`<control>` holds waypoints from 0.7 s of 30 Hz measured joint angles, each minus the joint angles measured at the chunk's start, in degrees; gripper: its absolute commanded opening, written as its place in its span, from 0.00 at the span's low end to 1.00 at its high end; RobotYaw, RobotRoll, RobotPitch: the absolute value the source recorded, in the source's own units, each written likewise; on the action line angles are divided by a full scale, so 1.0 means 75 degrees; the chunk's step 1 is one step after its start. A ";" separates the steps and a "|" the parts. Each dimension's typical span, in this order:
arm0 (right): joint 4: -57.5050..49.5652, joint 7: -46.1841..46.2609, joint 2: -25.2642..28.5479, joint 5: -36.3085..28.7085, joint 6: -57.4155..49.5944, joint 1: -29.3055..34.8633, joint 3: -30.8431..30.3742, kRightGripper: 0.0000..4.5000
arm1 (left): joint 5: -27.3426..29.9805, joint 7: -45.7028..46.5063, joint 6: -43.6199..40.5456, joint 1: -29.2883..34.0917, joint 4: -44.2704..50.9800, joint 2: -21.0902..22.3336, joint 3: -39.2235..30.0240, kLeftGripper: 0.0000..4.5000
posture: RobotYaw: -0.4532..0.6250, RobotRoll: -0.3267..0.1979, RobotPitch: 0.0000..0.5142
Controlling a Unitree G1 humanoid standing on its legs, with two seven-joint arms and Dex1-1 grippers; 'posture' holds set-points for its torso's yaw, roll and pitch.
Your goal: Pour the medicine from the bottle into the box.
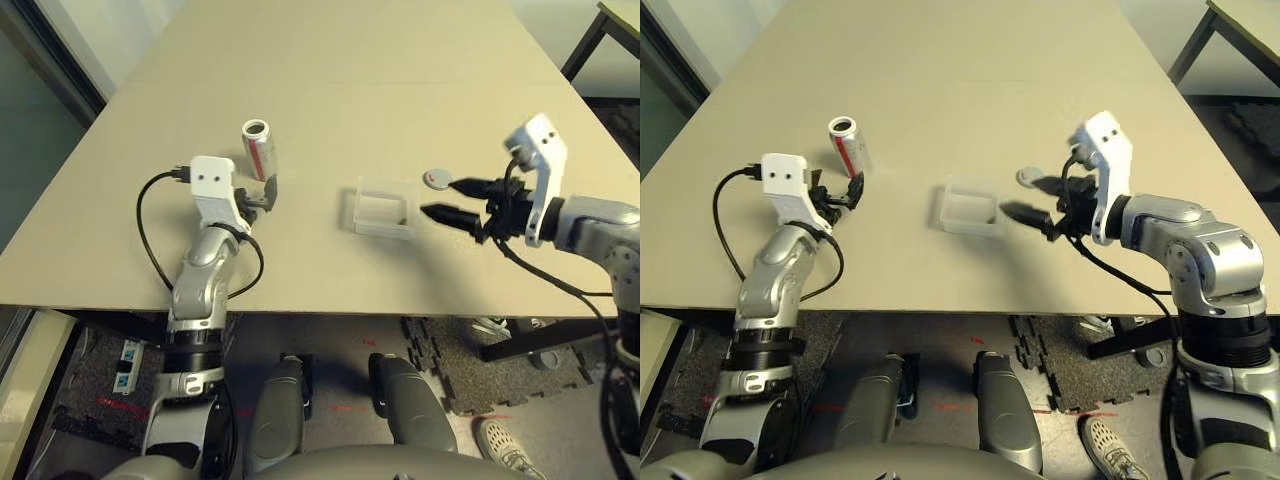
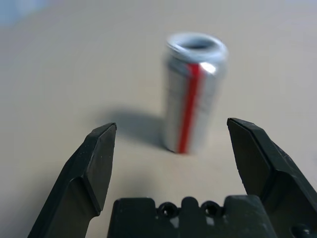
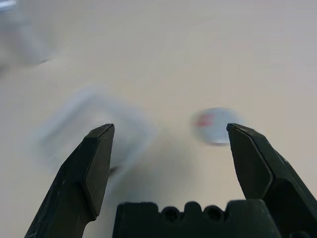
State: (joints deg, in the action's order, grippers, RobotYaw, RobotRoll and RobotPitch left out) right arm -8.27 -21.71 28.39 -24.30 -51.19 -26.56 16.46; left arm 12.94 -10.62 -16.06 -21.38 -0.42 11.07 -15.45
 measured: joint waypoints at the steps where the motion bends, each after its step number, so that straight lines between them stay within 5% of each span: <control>1: 0.0269 0.0369 -0.0209 0.0181 0.0345 -0.0065 0.0076 1.00 | 0.0105 -0.0168 0.0250 -0.0169 -0.0301 0.0144 -0.0099 0.99 | 0.38 0.62 0.35; 5: 0.1317 0.1760 -0.0854 0.0893 0.2053 -0.0448 0.0374 1.00 | 0.0372 -0.0970 0.1502 -0.1101 -0.2039 0.0904 -0.0508 0.99 | 0.37 0.62 0.37; 11: 0.3267 0.3132 -0.0823 0.1889 0.4747 -0.0686 0.0705 1.00 | 0.0353 -0.1401 0.3095 -0.2159 -0.5197 0.1785 -0.0886 0.99 | 0.37 0.62 0.39; 21: 0.4963 0.4356 -0.0413 0.2466 0.6505 -0.0432 0.0943 1.00 | 0.0278 -0.1368 0.4300 -0.2989 -0.7897 0.2419 -0.0923 0.99 | 0.34 0.62 0.38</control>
